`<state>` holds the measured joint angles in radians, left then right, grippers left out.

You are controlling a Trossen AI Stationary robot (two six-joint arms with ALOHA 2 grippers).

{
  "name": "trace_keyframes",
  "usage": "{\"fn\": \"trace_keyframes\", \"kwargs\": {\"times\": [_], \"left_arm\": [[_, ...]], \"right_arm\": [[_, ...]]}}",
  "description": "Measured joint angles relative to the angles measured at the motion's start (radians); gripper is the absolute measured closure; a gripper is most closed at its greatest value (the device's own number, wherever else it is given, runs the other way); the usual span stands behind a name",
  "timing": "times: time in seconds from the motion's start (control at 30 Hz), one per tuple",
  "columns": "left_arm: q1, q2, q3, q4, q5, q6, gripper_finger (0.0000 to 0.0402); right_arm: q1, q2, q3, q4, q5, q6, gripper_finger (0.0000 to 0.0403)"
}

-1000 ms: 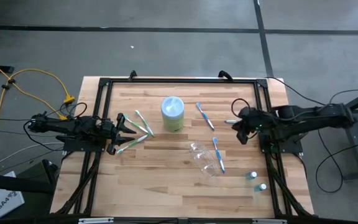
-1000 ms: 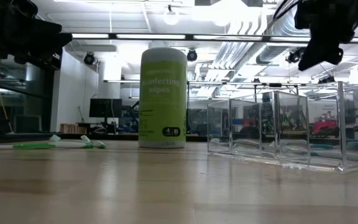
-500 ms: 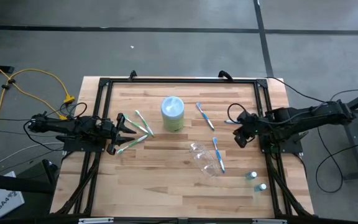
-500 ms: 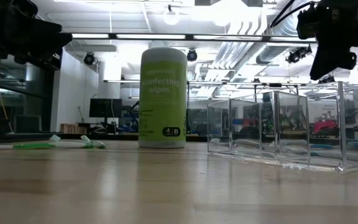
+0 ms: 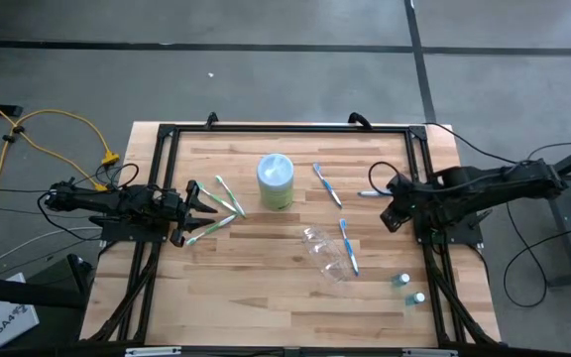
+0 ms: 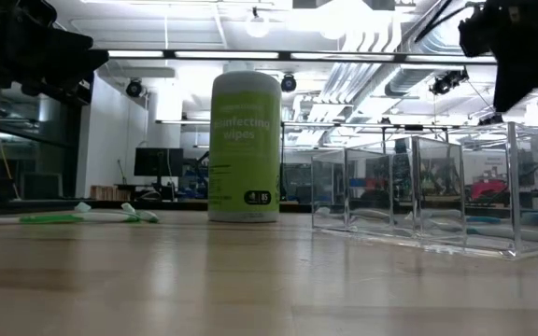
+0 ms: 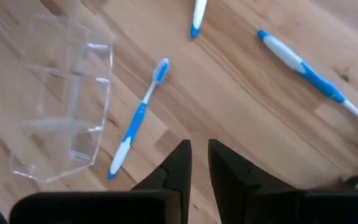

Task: Pick & Place toothbrushing station
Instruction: Put the top mouthwash into the transparent organizer

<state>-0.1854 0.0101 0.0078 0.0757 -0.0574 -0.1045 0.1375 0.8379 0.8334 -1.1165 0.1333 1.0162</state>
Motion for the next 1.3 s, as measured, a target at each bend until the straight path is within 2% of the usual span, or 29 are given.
{"fn": "trace_keyframes", "kwargs": {"times": [0.27, 0.43, 0.57, 0.87, 1.1, 1.3], "left_arm": [[0.000, 0.000, 0.000, 0.000, 0.000, 0.000, 0.0277], [0.000, 0.000, 0.000, 0.000, 0.000, 0.000, 0.0277], [0.000, 0.000, 0.000, 0.000, 0.000, 0.000, 0.0277], [0.000, 0.000, 0.000, 0.000, 0.000, 0.000, 0.0277], [0.000, 0.000, 0.000, 0.000, 0.000, 0.000, 0.0277], [0.000, 0.000, 0.000, 0.000, 0.000, 0.000, 0.0277]], "right_arm": [[0.000, 0.088, 0.060, 0.005, 0.019, -0.050, 0.0357], [0.007, 0.201, 0.060, 0.007, -0.058, -0.045, 0.0357], [0.054, 0.263, 0.060, 0.005, -0.115, -0.001, 0.0357], [0.266, 0.265, 0.180, -0.185, -0.044, 0.305, 0.0357], [0.428, 0.277, 0.191, -0.191, -0.003, 0.536, 0.0357], [0.531, 0.320, 0.191, -0.191, -0.013, 0.689, 0.0357]]}}
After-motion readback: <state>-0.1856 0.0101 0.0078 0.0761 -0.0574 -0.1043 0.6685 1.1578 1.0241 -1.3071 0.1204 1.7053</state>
